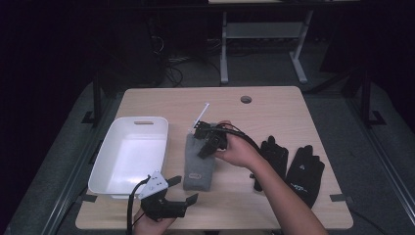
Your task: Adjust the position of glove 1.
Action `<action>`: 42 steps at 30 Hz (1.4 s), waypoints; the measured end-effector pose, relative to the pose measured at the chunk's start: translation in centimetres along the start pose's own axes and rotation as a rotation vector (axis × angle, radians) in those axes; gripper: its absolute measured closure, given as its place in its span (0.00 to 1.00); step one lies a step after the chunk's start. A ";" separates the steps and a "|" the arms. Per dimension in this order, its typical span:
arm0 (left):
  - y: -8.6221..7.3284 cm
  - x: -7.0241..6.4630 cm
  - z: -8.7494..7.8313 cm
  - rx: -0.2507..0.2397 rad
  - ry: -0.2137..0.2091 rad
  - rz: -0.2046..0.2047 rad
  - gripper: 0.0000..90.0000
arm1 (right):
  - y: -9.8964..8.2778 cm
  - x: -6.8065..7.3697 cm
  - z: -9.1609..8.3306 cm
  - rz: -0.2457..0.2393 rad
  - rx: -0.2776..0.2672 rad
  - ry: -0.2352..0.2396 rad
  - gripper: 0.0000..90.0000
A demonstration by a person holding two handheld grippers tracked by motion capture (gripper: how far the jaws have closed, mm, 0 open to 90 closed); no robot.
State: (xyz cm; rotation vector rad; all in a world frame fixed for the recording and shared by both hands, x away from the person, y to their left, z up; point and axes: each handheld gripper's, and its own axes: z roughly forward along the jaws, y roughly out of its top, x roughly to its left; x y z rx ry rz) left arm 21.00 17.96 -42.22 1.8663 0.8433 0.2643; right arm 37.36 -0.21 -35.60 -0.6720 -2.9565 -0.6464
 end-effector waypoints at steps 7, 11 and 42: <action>0.0 0.1 0.0 0.001 0.001 0.002 0.19 | 0.7 -0.5 1.0 0.007 0.028 -0.006 0.93; 0.0 0.2 0.1 0.005 0.003 -0.004 0.19 | 0.9 -0.7 1.5 0.010 0.041 -0.014 0.92; -0.2 -0.4 1.0 0.036 -0.010 0.018 0.19 | -4.8 -7.2 1.3 0.369 -0.193 0.014 0.37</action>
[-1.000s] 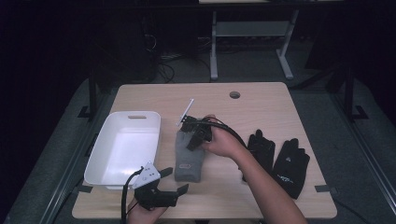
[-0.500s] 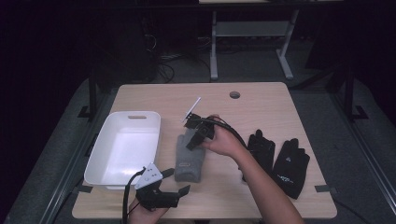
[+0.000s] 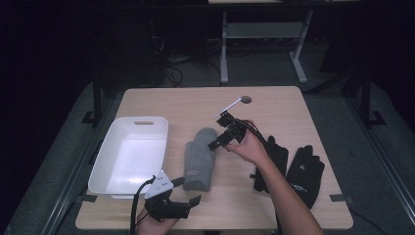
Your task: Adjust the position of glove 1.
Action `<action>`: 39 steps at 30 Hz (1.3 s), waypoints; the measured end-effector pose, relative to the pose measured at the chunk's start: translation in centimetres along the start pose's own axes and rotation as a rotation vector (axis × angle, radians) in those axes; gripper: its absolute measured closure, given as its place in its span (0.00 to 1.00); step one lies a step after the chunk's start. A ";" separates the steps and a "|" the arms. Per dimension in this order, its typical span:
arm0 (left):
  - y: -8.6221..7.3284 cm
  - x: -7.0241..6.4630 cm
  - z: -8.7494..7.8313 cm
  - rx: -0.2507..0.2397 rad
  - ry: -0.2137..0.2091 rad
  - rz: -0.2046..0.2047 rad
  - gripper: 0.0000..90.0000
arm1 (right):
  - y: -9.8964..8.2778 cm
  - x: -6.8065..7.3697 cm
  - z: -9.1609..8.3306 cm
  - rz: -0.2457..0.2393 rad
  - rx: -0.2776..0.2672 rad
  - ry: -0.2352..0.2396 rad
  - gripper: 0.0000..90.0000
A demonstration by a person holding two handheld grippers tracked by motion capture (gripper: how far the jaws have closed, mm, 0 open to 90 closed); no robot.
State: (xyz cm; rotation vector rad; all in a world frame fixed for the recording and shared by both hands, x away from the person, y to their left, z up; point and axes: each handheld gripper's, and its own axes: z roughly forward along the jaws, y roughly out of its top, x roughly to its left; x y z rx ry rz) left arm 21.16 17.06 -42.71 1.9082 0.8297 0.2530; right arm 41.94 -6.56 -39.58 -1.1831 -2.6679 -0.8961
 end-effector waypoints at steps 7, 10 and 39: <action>0.0 -0.2 0.2 0.005 -0.002 0.007 0.19 | 0.5 -1.9 0.9 0.126 -0.058 0.027 0.33; 0.0 -0.3 0.2 0.004 -0.010 0.008 0.19 | 0.7 -2.7 1.8 0.183 -0.051 0.039 0.32; 0.1 -0.6 0.3 0.012 -0.020 0.031 0.19 | 0.5 -3.9 6.0 0.334 -0.018 0.131 0.70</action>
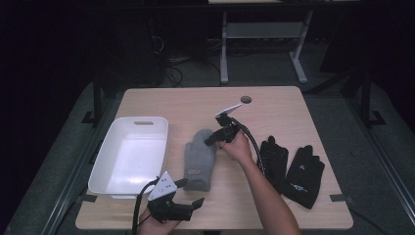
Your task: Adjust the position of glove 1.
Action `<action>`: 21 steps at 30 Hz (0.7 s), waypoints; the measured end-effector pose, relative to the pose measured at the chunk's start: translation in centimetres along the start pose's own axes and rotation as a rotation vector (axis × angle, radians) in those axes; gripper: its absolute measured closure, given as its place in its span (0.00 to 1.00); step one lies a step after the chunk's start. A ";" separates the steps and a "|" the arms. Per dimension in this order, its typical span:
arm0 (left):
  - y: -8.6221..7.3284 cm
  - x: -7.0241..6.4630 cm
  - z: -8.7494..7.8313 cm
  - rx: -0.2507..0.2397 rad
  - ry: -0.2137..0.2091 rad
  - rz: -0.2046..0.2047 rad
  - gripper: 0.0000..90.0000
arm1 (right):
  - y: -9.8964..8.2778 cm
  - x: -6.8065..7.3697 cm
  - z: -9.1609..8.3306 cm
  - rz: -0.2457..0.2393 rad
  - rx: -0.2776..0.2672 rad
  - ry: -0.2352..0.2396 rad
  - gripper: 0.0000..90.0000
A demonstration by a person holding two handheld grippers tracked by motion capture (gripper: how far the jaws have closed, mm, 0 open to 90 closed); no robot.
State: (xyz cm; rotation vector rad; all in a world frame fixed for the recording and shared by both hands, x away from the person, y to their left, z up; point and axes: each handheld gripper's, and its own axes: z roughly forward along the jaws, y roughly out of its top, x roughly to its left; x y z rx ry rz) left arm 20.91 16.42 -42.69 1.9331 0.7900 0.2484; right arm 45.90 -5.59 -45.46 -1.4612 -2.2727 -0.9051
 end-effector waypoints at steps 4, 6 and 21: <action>0.0 0.0 0.0 0.002 -0.001 -0.002 0.19 | -0.1 0.1 -0.4 -0.006 0.000 0.009 0.80; 0.0 0.0 0.0 0.003 -0.004 -0.006 0.19 | -0.2 0.5 -0.9 -0.032 -0.019 0.004 0.83; 2.2 -0.8 -0.8 -0.029 -0.061 -0.037 0.20 | -2.9 1.7 -6.7 -0.066 -0.143 0.075 0.87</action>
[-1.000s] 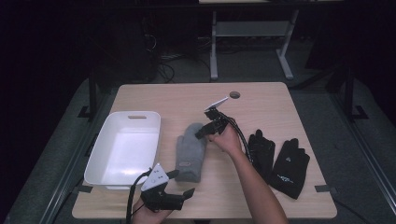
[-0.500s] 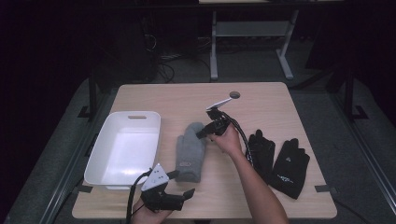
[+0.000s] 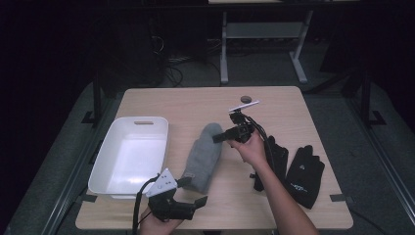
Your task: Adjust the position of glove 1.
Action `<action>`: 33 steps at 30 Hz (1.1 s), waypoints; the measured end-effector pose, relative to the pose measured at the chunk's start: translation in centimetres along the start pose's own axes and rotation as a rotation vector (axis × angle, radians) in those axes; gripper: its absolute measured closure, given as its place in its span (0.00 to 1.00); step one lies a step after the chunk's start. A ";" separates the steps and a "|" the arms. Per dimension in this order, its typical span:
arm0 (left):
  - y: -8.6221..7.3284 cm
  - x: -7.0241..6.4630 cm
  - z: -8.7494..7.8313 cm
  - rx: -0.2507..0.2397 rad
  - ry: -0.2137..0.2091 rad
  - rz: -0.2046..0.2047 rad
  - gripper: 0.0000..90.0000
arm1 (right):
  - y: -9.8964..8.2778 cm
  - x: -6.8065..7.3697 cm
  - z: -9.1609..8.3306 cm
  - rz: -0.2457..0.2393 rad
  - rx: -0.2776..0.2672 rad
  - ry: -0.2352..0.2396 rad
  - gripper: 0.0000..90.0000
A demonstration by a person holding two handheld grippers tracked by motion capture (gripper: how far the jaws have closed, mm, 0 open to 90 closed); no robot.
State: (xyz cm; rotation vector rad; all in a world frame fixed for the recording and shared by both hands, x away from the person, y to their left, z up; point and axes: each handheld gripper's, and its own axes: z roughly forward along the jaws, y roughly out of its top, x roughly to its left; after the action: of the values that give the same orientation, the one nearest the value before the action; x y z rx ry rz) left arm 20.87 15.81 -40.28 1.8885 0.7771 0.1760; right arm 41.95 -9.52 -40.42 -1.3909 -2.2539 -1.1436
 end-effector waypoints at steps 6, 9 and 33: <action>1.5 0.6 0.4 0.034 -0.008 -0.017 0.20 | -1.3 -0.1 -1.9 -0.002 -0.028 -0.011 0.86; 2.0 0.9 0.9 0.052 -0.003 -0.019 0.20 | -2.7 -1.3 -3.3 0.002 -0.047 -0.034 0.86; 2.9 6.3 7.3 0.336 0.000 -0.337 0.26 | -7.1 -6.2 -3.8 0.050 -0.072 -0.085 0.85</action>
State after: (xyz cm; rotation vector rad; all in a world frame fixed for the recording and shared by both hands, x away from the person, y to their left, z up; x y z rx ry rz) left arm 30.36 13.16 -42.46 2.0309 1.1679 -0.1765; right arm 38.43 -17.94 -44.95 -1.5425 -2.2419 -1.1809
